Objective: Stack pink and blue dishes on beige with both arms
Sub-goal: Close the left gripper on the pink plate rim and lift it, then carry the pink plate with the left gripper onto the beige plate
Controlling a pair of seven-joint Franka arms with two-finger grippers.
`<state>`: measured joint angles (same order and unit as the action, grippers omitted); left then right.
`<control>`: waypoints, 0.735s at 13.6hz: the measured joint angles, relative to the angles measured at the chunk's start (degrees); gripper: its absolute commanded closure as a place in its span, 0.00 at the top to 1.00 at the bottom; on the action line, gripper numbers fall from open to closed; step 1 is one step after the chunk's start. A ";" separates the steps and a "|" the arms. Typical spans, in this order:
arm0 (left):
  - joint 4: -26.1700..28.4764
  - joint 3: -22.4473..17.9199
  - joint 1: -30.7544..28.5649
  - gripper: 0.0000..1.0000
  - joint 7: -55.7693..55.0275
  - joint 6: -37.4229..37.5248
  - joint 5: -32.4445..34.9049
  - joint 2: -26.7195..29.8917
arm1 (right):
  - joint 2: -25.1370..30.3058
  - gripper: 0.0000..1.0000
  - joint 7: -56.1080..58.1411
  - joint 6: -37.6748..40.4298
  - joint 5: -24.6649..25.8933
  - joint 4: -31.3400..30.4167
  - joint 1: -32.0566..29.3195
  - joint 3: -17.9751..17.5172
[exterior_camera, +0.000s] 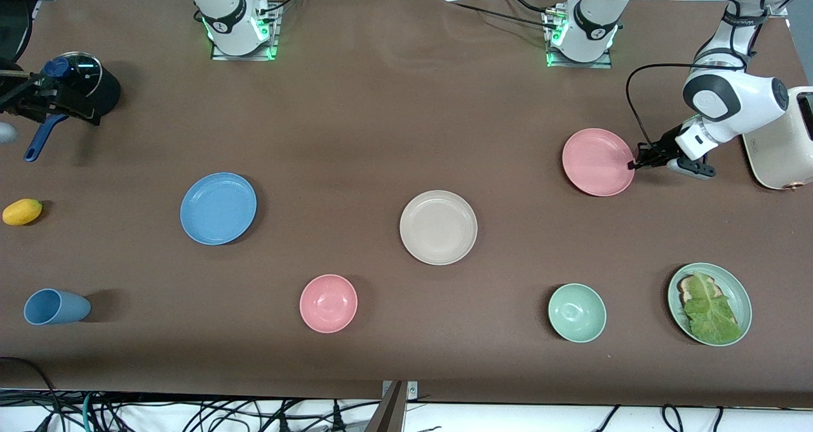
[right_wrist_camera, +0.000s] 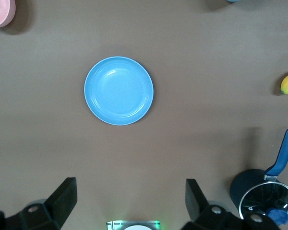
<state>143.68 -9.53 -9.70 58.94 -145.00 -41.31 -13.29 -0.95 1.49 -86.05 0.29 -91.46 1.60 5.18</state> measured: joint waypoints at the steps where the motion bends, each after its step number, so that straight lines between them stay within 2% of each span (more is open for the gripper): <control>1: -0.41 0.04 0.05 0.00 0.03 0.02 0.00 0.32 | 0.00 1.00 0.00 0.00 0.00 0.00 0.00 0.05; 6: -3.53 0.40 0.73 0.00 0.40 2.65 0.97 4.13 | 0.00 1.00 0.00 0.00 0.01 0.00 -0.02 0.09; 10: -7.70 0.76 2.06 0.00 -4.62 6.06 6.61 5.69 | -0.03 1.00 0.00 0.03 0.01 0.00 -0.06 0.14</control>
<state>135.97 -8.77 -7.64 54.31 -138.94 -34.70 -7.60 -0.98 1.49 -86.02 0.30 -91.46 1.55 5.32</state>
